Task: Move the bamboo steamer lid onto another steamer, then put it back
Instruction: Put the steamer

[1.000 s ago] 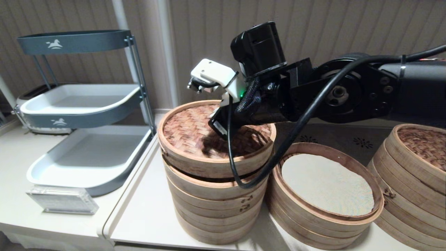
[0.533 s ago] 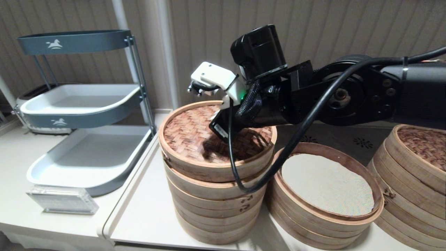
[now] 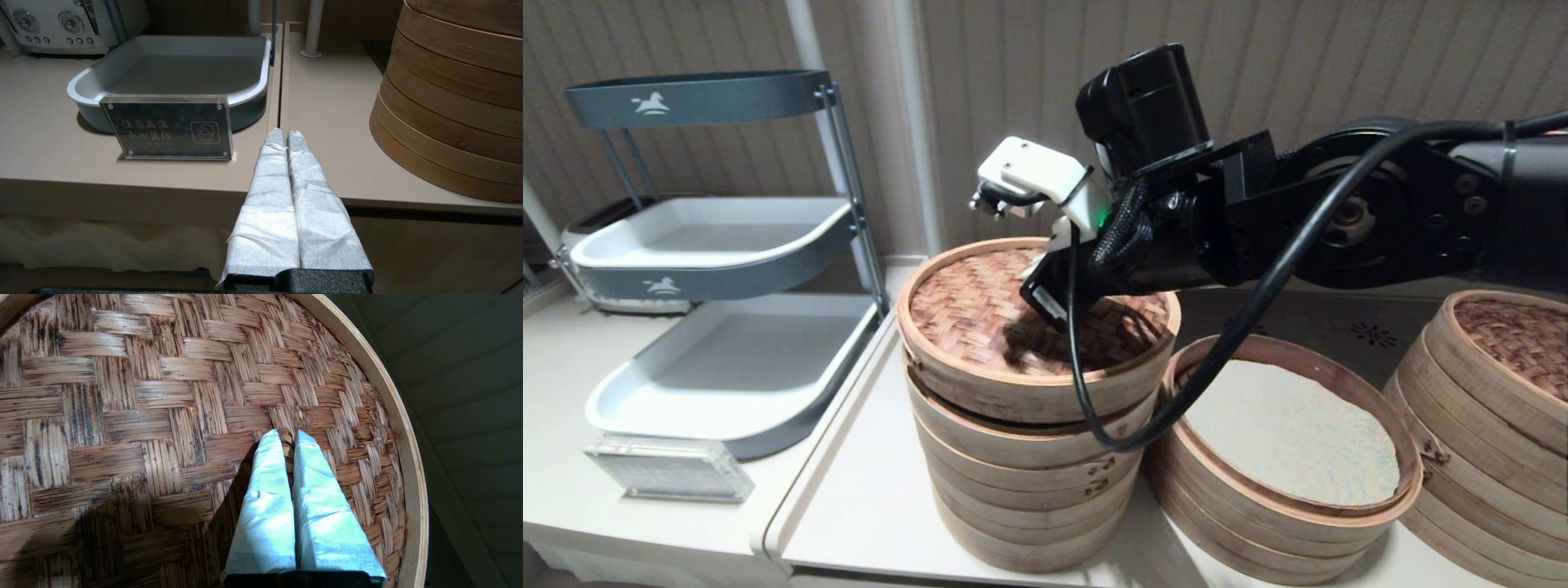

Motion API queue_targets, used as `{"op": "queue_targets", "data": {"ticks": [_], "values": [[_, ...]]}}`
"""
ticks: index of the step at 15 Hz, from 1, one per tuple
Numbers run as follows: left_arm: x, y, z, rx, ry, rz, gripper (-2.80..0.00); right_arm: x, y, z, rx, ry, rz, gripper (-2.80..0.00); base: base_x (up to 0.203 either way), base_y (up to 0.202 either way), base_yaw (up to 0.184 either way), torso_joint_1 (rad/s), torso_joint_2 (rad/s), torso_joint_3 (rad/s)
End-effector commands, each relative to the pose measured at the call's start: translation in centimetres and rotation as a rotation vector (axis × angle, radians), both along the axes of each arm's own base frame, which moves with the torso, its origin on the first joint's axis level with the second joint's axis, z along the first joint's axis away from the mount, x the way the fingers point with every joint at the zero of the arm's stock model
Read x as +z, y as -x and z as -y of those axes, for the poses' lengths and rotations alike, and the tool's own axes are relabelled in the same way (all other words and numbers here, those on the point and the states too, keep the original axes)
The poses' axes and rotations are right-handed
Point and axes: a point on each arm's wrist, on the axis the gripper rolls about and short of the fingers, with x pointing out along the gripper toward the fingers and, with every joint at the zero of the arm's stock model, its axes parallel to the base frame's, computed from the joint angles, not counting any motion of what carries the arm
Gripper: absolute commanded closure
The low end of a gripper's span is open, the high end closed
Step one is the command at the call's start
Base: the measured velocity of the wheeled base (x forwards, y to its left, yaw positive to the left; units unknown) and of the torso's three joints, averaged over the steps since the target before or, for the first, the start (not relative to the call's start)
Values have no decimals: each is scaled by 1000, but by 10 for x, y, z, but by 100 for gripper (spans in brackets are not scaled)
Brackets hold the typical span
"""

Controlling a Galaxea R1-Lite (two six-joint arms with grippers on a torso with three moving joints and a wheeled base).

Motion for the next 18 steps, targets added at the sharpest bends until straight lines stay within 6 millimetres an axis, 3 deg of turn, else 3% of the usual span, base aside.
{"op": "queue_targets", "data": {"ticks": [1, 18], "values": [[-8, -2, 0, 0, 0, -27, 0, 0, 1, 0, 3, 5, -1, 0, 0, 0, 0, 0, 0, 0], [-8, -2, 0, 0, 0, -27, 0, -11, 1, -6, 13, 31, -22, 0, 0, 0, 0, 0, 0, 0]]}}
